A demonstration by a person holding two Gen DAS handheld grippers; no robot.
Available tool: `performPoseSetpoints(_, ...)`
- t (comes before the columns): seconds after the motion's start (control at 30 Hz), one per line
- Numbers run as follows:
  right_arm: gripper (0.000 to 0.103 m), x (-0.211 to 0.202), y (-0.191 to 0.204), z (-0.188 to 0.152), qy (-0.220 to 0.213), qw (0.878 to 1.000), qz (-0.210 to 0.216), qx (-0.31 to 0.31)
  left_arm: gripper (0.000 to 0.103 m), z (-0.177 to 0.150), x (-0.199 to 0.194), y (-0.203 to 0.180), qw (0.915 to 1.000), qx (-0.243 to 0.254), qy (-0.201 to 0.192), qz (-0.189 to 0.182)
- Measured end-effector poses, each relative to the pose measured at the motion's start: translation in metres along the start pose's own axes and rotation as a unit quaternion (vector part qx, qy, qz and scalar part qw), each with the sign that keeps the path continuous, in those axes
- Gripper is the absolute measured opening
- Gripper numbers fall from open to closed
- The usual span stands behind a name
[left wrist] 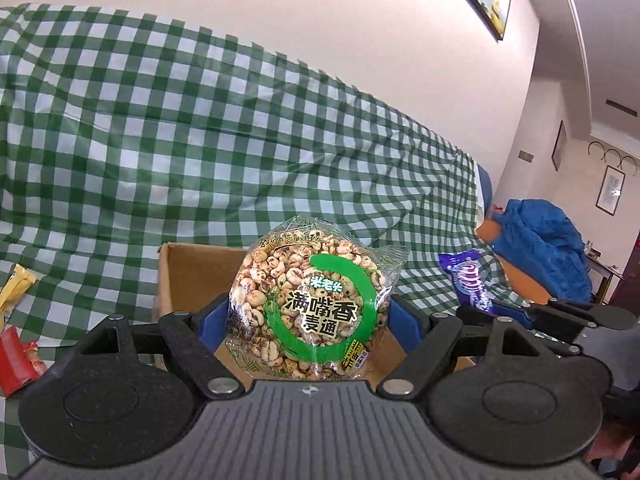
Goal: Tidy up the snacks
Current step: 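Open both tools to drop the peanut cake and candy bar into the box, then move both open tools back from the box to the remaining snacks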
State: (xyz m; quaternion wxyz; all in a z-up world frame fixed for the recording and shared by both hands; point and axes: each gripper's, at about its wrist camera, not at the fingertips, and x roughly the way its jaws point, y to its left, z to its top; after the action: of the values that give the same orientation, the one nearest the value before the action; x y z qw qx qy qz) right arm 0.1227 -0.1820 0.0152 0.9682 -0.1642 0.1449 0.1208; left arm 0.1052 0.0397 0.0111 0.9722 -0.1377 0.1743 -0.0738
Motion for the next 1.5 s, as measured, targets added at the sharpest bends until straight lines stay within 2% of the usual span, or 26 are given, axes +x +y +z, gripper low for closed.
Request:
performPoseSetpoints(0.07, 0.018, 0.000, 0.002, 0.000, -0.001, 1.000, -0.004, -0.004, 0.086, 0.000, 0.000, 0.000, 0.9999, 0.000, 0.007, -0.012)
performPoseSetpoints(0.1, 0.019, 0.000, 0.003, 0.000, 0.000, 1.000, -0.008, -0.007, 0.089, 0.000, 0.001, 0.001, 0.9996, -0.004, 0.019, -0.021)
performPoseSetpoints(0.13, 0.018, 0.000, 0.004, 0.000, -0.001, 1.000, -0.014, -0.009, 0.096, 0.000, 0.004, 0.003, 0.9991, -0.010, 0.029, -0.029)
performPoseSetpoints(0.17, 0.025, 0.000, 0.005, 0.000, -0.002, 1.000, -0.021, -0.011, 0.100, 0.000, 0.006, 0.004, 0.9983, -0.018, 0.040, -0.039)
performPoseSetpoints(0.2, 0.047, -0.001, 0.006, 0.000, -0.005, 0.999, -0.030, -0.013, 0.102, -0.001, 0.008, 0.006, 0.9974, -0.026, 0.048, -0.047)
performPoseSetpoints(0.27, 0.076, -0.003, 0.005, 0.001, -0.016, 0.999, -0.043, -0.007, 0.102, -0.002, 0.010, 0.005, 0.9968, -0.029, 0.055, -0.050)
performPoseSetpoints(0.3, 0.078, -0.003, 0.005, 0.001, -0.016, 0.999, -0.043, -0.007, 0.102, -0.002, 0.011, 0.004, 0.9971, -0.025, 0.054, -0.047)
performPoseSetpoints(0.47, 0.078, 0.000, 0.008, 0.001, -0.008, 0.999, -0.045, -0.007, 0.102, -0.004, 0.008, -0.001, 0.9982, -0.003, 0.037, -0.046)
performPoseSetpoints(0.57, 0.079, 0.002, 0.012, 0.003, -0.009, 0.999, -0.045, -0.006, 0.091, -0.004, 0.003, 0.003, 0.9985, 0.002, 0.030, -0.045)
performPoseSetpoints(0.67, 0.079, 0.002, 0.015, 0.005, -0.008, 0.999, -0.045, -0.004, 0.069, -0.001, -0.003, 0.014, 0.9985, -0.009, 0.033, -0.044)
performPoseSetpoints(0.73, 0.079, 0.002, 0.019, 0.008, -0.011, 0.999, -0.045, 0.000, 0.047, 0.002, -0.008, 0.023, 0.9986, -0.011, 0.034, -0.039)
performPoseSetpoints(0.77, 0.079, 0.001, 0.022, 0.010, -0.012, 0.999, -0.045, 0.002, 0.043, 0.003, -0.011, 0.027, 0.9988, -0.012, 0.032, -0.034)
performPoseSetpoints(0.83, 0.079, 0.000, 0.029, 0.014, -0.014, 0.999, -0.044, 0.009, 0.028, 0.007, -0.020, 0.040, 0.9993, -0.015, 0.029, -0.018)
performPoseSetpoints(0.97, 0.077, -0.003, 0.044, 0.021, -0.016, 0.999, -0.033, 0.030, 0.023, 0.013, -0.038, 0.069, 0.9990, -0.033, 0.020, 0.023)
performPoseSetpoints(1.03, 0.068, -0.003, 0.054, 0.024, -0.014, 0.999, -0.014, 0.038, 0.023, 0.017, -0.047, 0.088, 0.9974, -0.052, 0.017, 0.048)
performPoseSetpoints(1.1, 0.045, -0.002, 0.066, 0.027, -0.010, 0.999, 0.011, 0.045, 0.023, 0.019, -0.056, 0.109, 0.9940, -0.078, 0.018, 0.075)
performPoseSetpoints(1.17, 0.033, -0.002, 0.080, 0.030, -0.008, 0.998, 0.038, 0.052, 0.023, 0.022, -0.062, 0.128, 0.9893, -0.100, 0.021, 0.104)
performPoseSetpoints(1.37, 0.031, -0.004, 0.125, 0.038, -0.021, 0.996, 0.082, 0.039, 0.023, 0.026, -0.083, 0.185, 0.9718, -0.170, 0.018, 0.162)
performPoseSetpoints(1.5, 0.025, -0.004, 0.171, 0.043, -0.026, 0.991, 0.128, 0.028, 0.023, 0.025, -0.092, 0.223, 0.9574, -0.216, 0.018, 0.190)
